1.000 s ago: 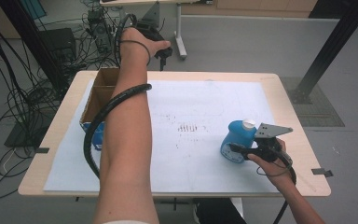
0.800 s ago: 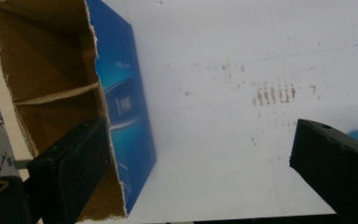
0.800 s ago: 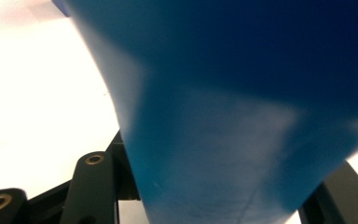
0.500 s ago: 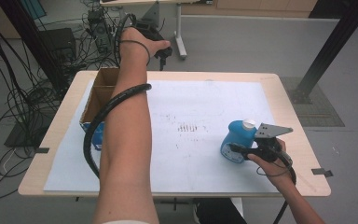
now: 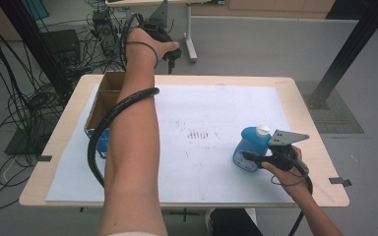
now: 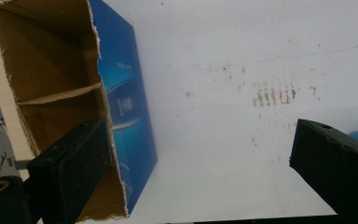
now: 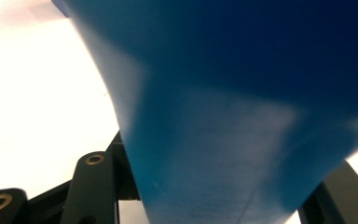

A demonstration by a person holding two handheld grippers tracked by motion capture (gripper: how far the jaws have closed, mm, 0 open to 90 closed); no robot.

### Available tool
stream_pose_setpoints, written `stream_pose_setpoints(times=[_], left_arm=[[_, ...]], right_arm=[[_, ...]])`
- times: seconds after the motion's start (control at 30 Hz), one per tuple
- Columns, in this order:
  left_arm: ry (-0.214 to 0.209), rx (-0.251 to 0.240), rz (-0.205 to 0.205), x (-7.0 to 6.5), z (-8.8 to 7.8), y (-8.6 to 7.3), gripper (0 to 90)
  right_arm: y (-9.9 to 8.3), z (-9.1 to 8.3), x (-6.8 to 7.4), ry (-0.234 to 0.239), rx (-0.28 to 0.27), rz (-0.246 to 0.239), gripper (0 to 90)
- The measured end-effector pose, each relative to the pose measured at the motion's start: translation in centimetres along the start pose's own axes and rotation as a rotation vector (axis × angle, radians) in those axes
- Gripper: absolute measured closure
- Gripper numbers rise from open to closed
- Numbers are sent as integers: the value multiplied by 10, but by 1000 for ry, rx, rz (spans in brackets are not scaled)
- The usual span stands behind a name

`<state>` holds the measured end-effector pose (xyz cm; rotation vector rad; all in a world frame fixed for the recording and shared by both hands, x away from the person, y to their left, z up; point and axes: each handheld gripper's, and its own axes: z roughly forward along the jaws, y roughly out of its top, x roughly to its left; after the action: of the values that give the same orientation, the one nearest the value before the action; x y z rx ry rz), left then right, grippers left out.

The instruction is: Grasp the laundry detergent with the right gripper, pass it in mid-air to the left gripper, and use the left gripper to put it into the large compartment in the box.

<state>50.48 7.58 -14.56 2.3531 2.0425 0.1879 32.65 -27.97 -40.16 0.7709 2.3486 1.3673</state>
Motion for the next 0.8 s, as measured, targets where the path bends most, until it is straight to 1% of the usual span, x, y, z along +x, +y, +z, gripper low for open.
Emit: stream_pose_setpoints(times=[0.13, 0.4, 0.63, 0.73, 0.8], left_arm=[[-1, 2, 3, -2, 4, 2, 57], [0, 0, 11, -2, 3, 6, 58], [-3, -15, 34, -2, -2, 9, 60], [-9, -28, 51, -1, -6, 12, 60], [-9, -35, 68, 0, -8, 13, 59]], right_arm=[[0, 0, 0, 1, -1, 1, 436], [1, 0, 0, -1, 3, 2, 437], [5, 1, -1, 5, 29, 8, 440], [13, 3, -2, 15, 65, 8, 441], [19, 4, -3, 28, 72, 17, 441]])
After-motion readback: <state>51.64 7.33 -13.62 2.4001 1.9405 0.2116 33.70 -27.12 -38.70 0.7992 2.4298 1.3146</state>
